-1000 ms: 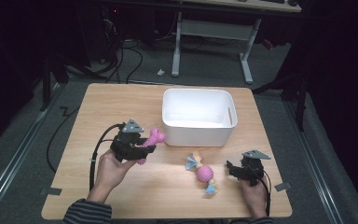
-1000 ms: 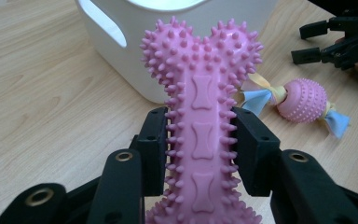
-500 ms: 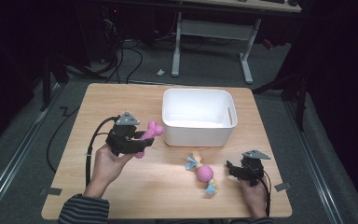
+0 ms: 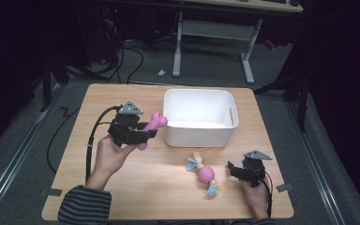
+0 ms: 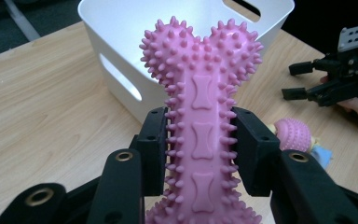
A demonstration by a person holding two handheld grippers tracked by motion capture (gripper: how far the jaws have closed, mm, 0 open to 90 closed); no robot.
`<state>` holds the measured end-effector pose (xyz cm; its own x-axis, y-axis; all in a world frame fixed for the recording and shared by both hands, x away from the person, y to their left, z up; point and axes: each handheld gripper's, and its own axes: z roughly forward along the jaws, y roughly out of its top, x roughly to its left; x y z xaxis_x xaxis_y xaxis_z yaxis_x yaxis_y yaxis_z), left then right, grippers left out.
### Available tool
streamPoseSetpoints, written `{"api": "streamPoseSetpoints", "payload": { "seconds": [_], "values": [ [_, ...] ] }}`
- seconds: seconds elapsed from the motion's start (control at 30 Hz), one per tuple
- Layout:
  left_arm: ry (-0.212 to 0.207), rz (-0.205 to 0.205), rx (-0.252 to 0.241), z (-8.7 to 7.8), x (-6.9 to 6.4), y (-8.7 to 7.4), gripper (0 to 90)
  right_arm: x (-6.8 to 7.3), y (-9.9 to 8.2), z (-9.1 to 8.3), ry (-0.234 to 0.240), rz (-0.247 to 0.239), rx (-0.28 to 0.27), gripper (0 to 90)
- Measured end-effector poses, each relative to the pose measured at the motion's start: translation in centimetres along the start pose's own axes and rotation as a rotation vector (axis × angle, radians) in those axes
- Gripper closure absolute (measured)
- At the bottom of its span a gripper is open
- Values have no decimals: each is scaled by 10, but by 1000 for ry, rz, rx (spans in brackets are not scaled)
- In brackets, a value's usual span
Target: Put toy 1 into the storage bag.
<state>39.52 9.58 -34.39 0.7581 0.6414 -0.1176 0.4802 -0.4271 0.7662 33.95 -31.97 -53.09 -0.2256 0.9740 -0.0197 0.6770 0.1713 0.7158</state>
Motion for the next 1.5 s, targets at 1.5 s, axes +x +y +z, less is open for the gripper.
{"api": "streamPoseSetpoints", "payload": {
  "seconds": [1.5],
  "values": [
    [7, 85, 132, 102, -7, 93, 587, 0, 0, 0, 0, -1, 0, 230]
  ]
}}
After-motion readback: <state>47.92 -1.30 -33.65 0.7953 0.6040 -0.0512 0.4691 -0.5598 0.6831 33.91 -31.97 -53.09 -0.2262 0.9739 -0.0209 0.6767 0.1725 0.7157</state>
